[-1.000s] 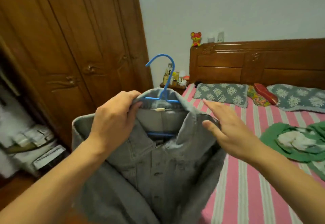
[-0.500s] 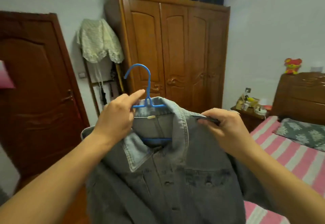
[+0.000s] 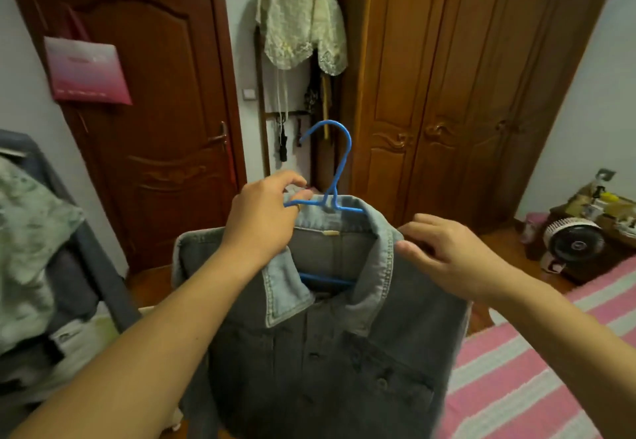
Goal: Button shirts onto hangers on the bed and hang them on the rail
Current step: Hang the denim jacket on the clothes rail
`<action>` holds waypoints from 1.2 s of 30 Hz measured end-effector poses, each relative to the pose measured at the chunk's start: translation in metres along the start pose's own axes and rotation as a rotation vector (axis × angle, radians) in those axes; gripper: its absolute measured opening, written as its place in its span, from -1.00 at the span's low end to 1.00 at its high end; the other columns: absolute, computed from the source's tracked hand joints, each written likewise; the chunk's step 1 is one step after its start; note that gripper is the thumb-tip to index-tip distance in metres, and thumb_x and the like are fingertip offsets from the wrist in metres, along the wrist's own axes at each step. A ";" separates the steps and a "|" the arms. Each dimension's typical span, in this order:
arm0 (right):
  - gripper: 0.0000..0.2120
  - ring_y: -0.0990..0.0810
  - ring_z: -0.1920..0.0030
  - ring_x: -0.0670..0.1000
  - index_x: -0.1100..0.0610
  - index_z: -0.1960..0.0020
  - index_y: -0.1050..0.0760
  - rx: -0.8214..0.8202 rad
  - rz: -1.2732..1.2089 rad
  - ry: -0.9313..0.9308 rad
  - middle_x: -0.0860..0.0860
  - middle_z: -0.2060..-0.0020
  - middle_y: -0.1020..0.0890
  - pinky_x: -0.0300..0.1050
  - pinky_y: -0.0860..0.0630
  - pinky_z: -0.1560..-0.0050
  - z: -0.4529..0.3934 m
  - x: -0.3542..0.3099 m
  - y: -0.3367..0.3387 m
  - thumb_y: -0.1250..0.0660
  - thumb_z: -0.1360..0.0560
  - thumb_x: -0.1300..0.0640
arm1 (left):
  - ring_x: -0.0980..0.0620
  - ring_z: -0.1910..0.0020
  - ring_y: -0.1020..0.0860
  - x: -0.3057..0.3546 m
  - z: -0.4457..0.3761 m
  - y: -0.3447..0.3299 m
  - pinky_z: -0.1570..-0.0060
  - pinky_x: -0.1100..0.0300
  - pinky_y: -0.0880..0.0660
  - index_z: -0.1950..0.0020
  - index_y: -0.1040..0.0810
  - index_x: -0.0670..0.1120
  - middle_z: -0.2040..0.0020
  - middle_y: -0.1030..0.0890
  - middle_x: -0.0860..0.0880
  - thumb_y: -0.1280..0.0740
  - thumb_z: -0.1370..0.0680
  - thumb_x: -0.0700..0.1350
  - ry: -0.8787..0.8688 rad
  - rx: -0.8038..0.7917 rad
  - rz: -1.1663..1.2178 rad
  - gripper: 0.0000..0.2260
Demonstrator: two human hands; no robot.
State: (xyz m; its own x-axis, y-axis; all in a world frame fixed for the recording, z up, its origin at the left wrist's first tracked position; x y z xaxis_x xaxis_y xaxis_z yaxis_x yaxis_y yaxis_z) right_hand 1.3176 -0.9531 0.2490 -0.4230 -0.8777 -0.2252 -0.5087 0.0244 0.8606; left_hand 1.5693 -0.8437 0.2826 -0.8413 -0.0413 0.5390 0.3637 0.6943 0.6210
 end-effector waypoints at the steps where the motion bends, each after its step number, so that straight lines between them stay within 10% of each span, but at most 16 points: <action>1: -0.52 -0.49 0.15 -0.09 -0.01 -0.03 -0.57 -0.031 0.033 0.071 -0.11 0.14 -0.47 -0.04 -0.50 0.16 -0.016 -0.009 -0.015 -0.02 -0.63 -0.31 | 0.01 0.19 -0.60 -0.017 -0.002 0.010 0.26 0.11 -0.55 -0.15 -0.64 0.13 0.04 -0.64 0.06 -0.42 -0.59 0.04 0.020 0.003 -0.008 -0.86; 14: -0.74 -0.43 0.34 -0.05 0.05 0.22 -0.47 0.256 -0.075 0.348 -0.12 0.33 -0.42 -0.15 -0.40 0.38 -0.099 -0.068 -0.067 -0.27 -0.59 -0.04 | 0.19 0.02 -0.60 -0.136 0.038 0.101 0.00 0.03 -0.58 -0.15 -0.56 0.18 0.02 -0.65 0.16 -0.35 -0.58 0.20 0.153 -0.132 -0.112 -0.80; 21: -0.67 -0.38 0.33 -0.02 0.11 0.06 -0.58 0.271 0.217 0.404 0.01 0.20 -0.48 -0.16 -0.40 0.42 -0.102 -0.041 -0.076 -0.23 -0.61 -0.13 | -0.07 0.23 -0.54 -0.091 0.082 0.103 0.28 0.03 -0.43 0.17 -0.43 0.14 0.32 -0.43 0.14 -0.39 -0.60 0.04 0.201 0.248 -0.385 -0.80; 26: -0.53 -0.60 0.25 0.10 0.08 -0.02 -0.53 0.081 0.309 0.137 0.02 0.18 -0.58 0.01 -0.60 0.28 -0.098 -0.026 -0.069 -0.01 -0.65 -0.23 | -0.15 0.15 -0.59 -0.017 0.105 0.103 0.28 0.05 -0.42 0.04 -0.63 -0.01 0.16 -0.65 -0.03 -0.40 -0.59 0.06 0.176 0.312 -0.626 -0.84; 31: -0.54 -0.46 -0.11 0.03 -0.05 -0.39 -0.39 -0.055 0.011 0.383 -0.06 -0.11 -0.50 -0.01 -0.50 -0.10 -0.094 -0.061 -0.046 -0.14 -0.61 -0.26 | -0.13 0.23 -0.55 0.000 0.119 0.132 0.26 0.00 -0.47 0.07 -0.66 -0.05 0.28 -0.60 -0.05 -0.43 -0.58 0.01 0.212 0.360 -0.583 -0.85; 36: -0.81 -0.58 0.19 -0.01 -0.09 0.05 -0.40 -0.301 -0.193 0.433 -0.09 0.17 -0.59 0.09 -0.59 0.13 -0.096 -0.110 -0.047 -0.12 -0.68 -0.11 | 0.14 0.40 -0.39 -0.009 0.140 0.167 0.30 0.10 -0.21 0.24 -0.52 0.02 0.42 -0.40 0.14 -0.48 -0.55 -0.03 0.257 0.251 -0.568 -0.79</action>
State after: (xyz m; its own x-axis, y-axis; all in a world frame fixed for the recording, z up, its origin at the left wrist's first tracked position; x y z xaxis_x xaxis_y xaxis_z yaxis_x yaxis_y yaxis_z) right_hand 1.4596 -0.9039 0.2775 0.0356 -0.9706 -0.2380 -0.2833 -0.2382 0.9290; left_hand 1.5819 -0.6266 0.3014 -0.7412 -0.5977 0.3057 -0.2372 0.6592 0.7136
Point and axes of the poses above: each hand's wrist, its own z-axis away from the middle knuckle, its own y-axis out of the back of the hand, x = y × z, the point moved 4 cm from there along -z, towards the middle knuckle
